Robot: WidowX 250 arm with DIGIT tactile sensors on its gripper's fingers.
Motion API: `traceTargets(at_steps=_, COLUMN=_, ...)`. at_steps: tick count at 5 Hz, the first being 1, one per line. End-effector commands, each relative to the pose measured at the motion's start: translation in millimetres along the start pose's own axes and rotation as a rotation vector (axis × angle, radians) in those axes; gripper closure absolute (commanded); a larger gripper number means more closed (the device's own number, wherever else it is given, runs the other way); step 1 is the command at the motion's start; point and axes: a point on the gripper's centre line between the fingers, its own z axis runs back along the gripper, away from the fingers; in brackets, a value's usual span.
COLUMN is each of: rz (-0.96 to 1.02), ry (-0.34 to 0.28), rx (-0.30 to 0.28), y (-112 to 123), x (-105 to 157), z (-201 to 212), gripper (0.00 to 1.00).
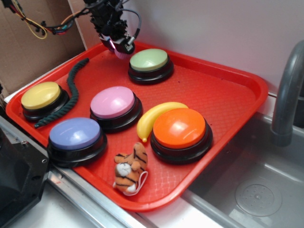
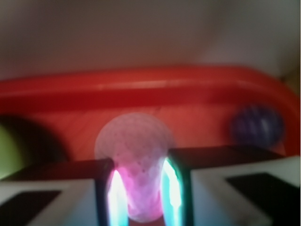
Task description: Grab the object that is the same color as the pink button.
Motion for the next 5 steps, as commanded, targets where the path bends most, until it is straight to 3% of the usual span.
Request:
traceTargets(at_steps=1, rz=0.243, ry=0.043, rx=0.041, y=-24.7, x=-30.2, z=115.7, gripper=1.00)
traceTargets(at_steps=2, rz=0.364, ry=0.135, rx=0.085, y=-42.6, x=-57.1, z=142.1, gripper=1.00)
traceTargets(at_steps=3, rz=0.380, ry=0.197, rx=0.071, y=-51.0, x=-70.8, z=150.5, gripper=1.00)
traceTargets(at_steps=5, rz=0.438, ry=0.212, rx=0.141, y=-52.0, x=-76.8, z=157.1, gripper=1.00)
